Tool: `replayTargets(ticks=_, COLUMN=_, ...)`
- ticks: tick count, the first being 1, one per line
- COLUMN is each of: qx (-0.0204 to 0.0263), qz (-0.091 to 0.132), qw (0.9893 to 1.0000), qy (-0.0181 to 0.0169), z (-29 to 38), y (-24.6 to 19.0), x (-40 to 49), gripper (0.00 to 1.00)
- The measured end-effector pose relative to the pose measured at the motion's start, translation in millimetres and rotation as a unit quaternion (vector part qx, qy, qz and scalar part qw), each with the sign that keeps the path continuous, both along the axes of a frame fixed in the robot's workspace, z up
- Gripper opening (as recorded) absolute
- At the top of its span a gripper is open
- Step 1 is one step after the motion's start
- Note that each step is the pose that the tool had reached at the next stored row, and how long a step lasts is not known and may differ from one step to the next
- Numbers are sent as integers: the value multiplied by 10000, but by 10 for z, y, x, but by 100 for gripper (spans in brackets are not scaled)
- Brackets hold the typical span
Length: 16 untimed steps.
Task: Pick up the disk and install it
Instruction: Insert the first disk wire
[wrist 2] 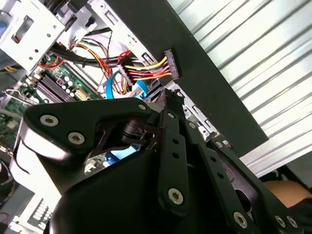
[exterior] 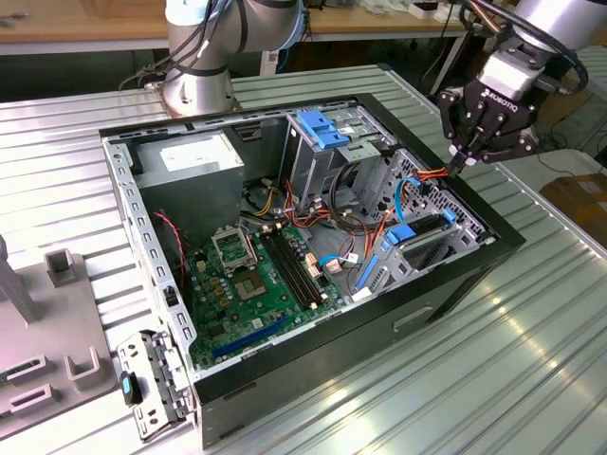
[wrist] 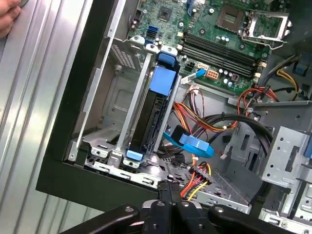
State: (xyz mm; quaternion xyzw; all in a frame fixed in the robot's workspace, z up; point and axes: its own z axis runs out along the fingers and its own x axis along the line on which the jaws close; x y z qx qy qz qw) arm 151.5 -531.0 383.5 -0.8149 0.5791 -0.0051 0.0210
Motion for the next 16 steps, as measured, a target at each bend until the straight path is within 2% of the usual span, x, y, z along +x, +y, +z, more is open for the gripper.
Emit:
replayTargets(ticks=1, qx=-2, qz=203, qw=9998, qy=-28, z=-12, y=7, x=1, gripper=11)
replayTargets(ticks=3, qx=-13, qz=348, qw=9993, qy=-149, z=-22, y=8, x=0, gripper=11)
replayTargets(ticks=4, qx=-15, qz=427, qw=9988, qy=-222, z=-27, y=8, x=0, gripper=11)
replayTargets(ticks=5, qx=-17, qz=516, qw=9983, qy=-261, z=-31, y=8, x=1, gripper=17)
replayTargets(ticks=6, qx=-16, qz=562, qw=9981, qy=-270, z=-33, y=8, x=1, gripper=17)
replayTargets(ticks=7, qx=-14, qz=615, qw=9977, qy=-278, z=-36, y=8, x=1, gripper=24)
replayTargets(ticks=8, qx=-11, qz=722, qw=9970, qy=-293, z=-41, y=9, x=2, gripper=24)
replayTargets(ticks=9, qx=-8, qz=868, qw=9957, qy=-309, z=-48, y=8, x=5, gripper=24)
replayTargets(ticks=10, qx=-3, qz=1041, qw=9941, qy=-317, z=-50, y=8, x=8, gripper=24)
replayTargets(ticks=11, qx=2, qz=1228, qw=9919, qy=-323, z=-51, y=9, x=9, gripper=24)
replayTargets(ticks=12, qx=8, qz=1420, qw=9893, qy=-329, z=-53, y=8, x=10, gripper=24)
replayTargets(ticks=13, qx=12, qz=1548, qw=9874, qy=-332, z=-55, y=9, x=10, gripper=24)
replayTargets(ticks=14, qx=16, qz=1761, qw=9838, qy=-337, z=-60, y=9, x=11, gripper=24)
replayTargets(ticks=15, qx=5, qz=1896, qw=9811, qy=-378, z=-63, y=9, x=12, gripper=24)
replayTargets(ticks=16, qx=-46, qz=2012, qw=9782, qy=-508, z=-63, y=9, x=11, gripper=24)
